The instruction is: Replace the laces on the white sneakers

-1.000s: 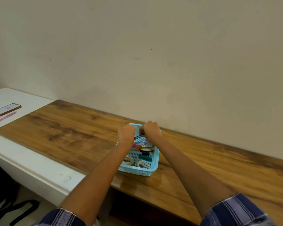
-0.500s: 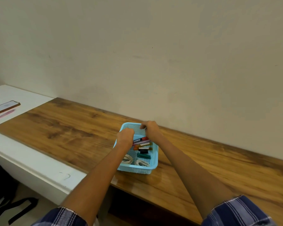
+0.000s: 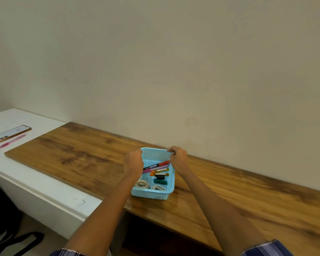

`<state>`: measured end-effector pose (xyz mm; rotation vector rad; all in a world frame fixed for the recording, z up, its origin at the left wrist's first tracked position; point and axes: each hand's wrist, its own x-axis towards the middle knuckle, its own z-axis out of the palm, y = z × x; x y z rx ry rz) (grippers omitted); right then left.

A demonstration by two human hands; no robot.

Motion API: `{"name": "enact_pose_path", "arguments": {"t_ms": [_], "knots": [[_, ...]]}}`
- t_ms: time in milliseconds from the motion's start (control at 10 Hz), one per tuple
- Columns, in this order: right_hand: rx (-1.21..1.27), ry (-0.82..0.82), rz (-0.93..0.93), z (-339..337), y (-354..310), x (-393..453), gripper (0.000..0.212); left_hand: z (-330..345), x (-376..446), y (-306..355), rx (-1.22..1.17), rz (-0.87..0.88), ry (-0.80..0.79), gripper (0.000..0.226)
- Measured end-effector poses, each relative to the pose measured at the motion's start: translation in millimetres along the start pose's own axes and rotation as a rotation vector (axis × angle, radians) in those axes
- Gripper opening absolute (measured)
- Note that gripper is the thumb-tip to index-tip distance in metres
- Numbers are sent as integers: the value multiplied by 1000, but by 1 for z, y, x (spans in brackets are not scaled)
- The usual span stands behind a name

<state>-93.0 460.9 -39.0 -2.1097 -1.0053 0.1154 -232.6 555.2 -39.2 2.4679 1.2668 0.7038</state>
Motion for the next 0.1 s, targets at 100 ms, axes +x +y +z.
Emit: {"name": "enact_pose_path", "arguments": {"t_ms": [100], "knots": [[46,13,20,-6,2,-13,25,-4,-7,9,9,24,-29,35]]}}
